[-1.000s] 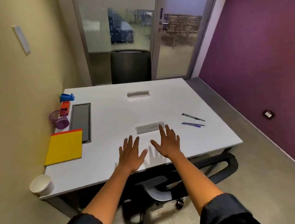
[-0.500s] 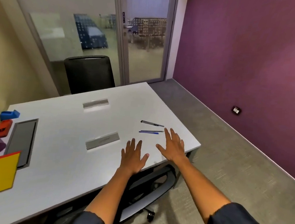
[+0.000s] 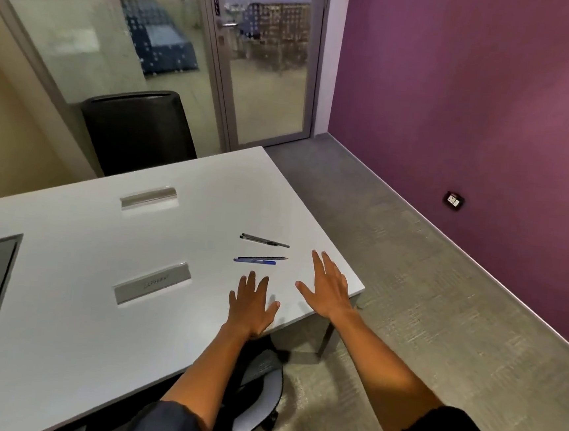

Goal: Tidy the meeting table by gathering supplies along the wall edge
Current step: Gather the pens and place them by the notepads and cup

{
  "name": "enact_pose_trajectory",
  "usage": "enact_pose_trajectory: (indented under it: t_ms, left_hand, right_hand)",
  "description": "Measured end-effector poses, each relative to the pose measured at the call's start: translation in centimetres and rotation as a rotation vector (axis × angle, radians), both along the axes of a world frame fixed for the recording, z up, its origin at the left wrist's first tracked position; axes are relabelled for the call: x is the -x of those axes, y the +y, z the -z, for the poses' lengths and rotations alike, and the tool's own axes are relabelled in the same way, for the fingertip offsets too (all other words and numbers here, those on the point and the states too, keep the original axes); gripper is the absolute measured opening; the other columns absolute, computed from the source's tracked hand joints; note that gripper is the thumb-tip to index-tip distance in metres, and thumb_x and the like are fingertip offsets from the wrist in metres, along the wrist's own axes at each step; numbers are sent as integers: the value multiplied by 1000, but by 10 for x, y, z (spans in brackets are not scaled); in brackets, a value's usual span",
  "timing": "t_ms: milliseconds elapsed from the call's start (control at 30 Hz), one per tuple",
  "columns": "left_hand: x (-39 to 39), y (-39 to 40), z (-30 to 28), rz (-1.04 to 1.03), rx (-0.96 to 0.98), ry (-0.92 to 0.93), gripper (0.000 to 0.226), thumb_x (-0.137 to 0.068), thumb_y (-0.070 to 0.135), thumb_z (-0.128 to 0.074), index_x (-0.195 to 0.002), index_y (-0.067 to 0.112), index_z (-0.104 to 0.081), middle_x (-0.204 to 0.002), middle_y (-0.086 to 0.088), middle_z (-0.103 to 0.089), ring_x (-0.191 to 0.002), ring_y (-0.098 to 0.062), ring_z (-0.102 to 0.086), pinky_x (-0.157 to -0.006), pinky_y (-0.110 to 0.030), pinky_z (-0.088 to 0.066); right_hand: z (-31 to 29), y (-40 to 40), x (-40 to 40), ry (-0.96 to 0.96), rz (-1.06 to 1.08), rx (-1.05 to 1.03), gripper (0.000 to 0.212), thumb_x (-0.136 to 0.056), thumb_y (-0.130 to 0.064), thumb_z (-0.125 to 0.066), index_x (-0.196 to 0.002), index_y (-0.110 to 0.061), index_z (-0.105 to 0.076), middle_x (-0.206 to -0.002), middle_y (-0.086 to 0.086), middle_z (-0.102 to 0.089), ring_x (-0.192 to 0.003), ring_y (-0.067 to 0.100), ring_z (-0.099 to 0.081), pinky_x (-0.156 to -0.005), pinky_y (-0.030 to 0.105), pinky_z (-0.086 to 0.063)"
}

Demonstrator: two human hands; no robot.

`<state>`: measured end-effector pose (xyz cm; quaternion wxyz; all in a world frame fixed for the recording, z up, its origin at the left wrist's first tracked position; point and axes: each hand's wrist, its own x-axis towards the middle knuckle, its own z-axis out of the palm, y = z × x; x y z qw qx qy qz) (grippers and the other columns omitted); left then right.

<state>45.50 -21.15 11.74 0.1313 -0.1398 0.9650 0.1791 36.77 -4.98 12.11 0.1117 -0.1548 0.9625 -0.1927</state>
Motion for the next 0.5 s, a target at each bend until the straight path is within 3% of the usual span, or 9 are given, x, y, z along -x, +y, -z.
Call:
enact_pose_trajectory:
  t_ms: [500]
  left_hand:
    - [119, -26, 46, -147, -187, -105, 67, -93, 52, -43, -149, 23, -21, -160, -6, -12, -147, -30, -14, -115, -53, -21]
  right_hand:
    - [31, -33, 117, -31, -81, -88, 80, -92, -60, -40, -153, -25, -2, -163, 5, -2, -149, 30, -11, -119, 51, -17]
